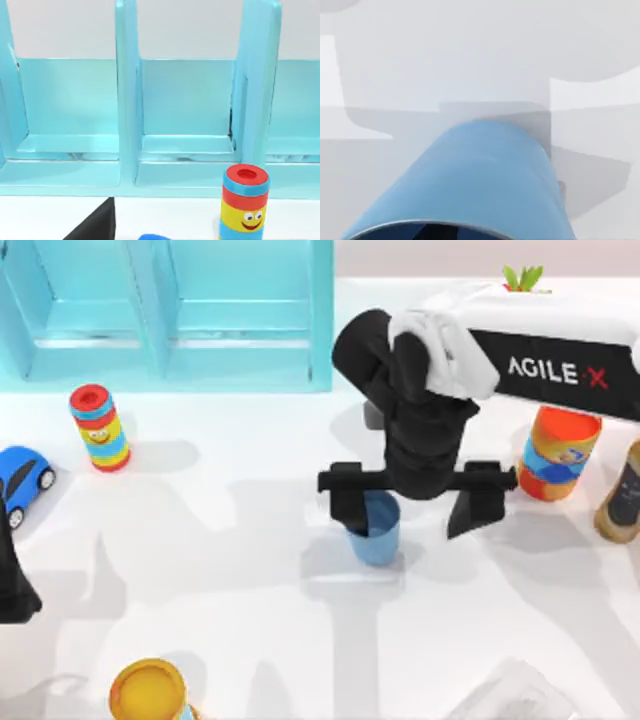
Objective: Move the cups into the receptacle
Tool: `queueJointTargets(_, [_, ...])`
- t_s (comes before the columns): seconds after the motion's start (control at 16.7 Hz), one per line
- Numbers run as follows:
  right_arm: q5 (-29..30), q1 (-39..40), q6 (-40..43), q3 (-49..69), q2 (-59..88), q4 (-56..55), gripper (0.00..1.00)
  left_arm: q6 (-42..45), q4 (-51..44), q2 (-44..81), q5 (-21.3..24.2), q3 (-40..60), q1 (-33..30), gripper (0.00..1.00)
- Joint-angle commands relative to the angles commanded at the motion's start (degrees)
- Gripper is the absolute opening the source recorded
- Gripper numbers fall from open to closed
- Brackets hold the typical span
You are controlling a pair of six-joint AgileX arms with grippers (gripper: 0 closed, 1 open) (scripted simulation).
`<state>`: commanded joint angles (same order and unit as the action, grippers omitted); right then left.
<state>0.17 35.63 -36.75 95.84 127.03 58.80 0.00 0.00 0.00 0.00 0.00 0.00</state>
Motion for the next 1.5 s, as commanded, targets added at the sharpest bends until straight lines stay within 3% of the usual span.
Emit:
queueJointTargets(0.54, [0.00, 0.00, 0.00, 0.00, 0.00, 0.00, 0.02, 0.00, 0.00, 0.00, 0.00, 0.00, 0.00, 1.00])
queueJointTargets(1.14, [0.02, -0.31, 0.12, 0.03, -0.26, 0.19, 0.00, 0.00, 0.00, 0.00, 0.00, 0.00, 0.00, 1.00])
queueJointTargets(1.5, [-0.05, -8.20, 8.49, -0.30, -11.09, 10.49, 0.00, 0.00, 0.00, 0.00, 0.00, 0.00, 0.00, 1.00])
